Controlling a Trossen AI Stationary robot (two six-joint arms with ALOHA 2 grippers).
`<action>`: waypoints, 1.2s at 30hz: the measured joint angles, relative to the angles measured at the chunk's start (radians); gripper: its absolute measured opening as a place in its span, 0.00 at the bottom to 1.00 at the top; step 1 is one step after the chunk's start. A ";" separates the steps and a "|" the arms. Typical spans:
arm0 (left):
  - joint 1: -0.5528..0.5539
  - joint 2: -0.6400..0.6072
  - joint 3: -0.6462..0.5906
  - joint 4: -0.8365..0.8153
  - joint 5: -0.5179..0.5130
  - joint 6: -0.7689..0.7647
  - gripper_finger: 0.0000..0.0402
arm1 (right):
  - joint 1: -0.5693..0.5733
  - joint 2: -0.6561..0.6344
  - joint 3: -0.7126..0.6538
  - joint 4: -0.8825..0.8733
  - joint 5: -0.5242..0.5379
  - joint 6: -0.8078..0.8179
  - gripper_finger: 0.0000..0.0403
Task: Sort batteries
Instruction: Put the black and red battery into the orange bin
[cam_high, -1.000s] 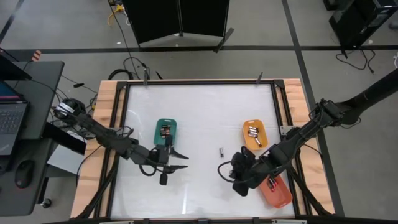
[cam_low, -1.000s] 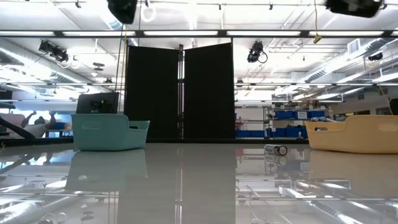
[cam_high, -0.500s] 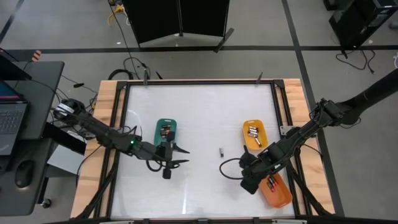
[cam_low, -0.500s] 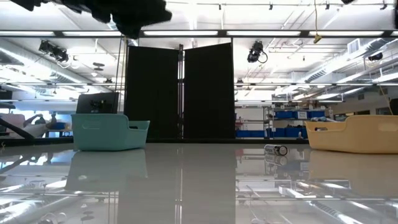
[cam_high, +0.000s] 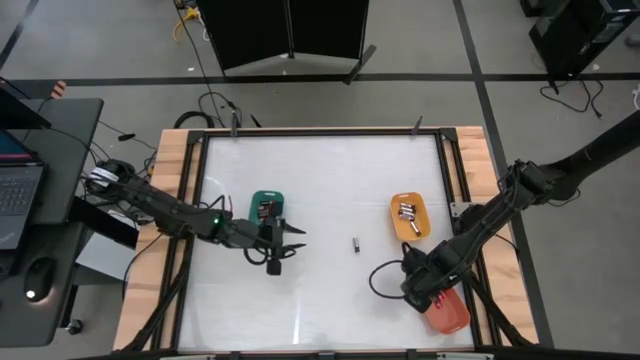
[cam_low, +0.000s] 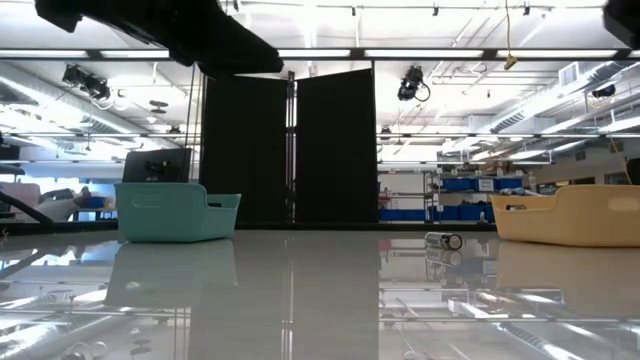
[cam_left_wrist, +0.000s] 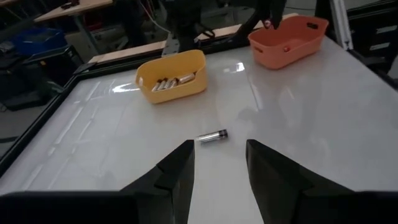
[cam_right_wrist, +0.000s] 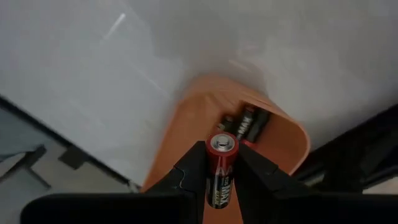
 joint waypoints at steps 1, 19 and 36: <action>0.004 0.000 0.000 -0.004 0.000 0.000 0.38 | 0.006 0.000 -0.013 0.007 -0.002 0.012 0.18; 0.012 0.000 0.000 -0.011 0.000 -0.010 0.38 | 0.197 0.000 -0.250 0.367 0.002 0.366 0.18; 0.012 0.000 0.000 -0.012 0.000 -0.030 0.38 | 0.233 0.000 -0.301 0.366 0.070 0.425 0.18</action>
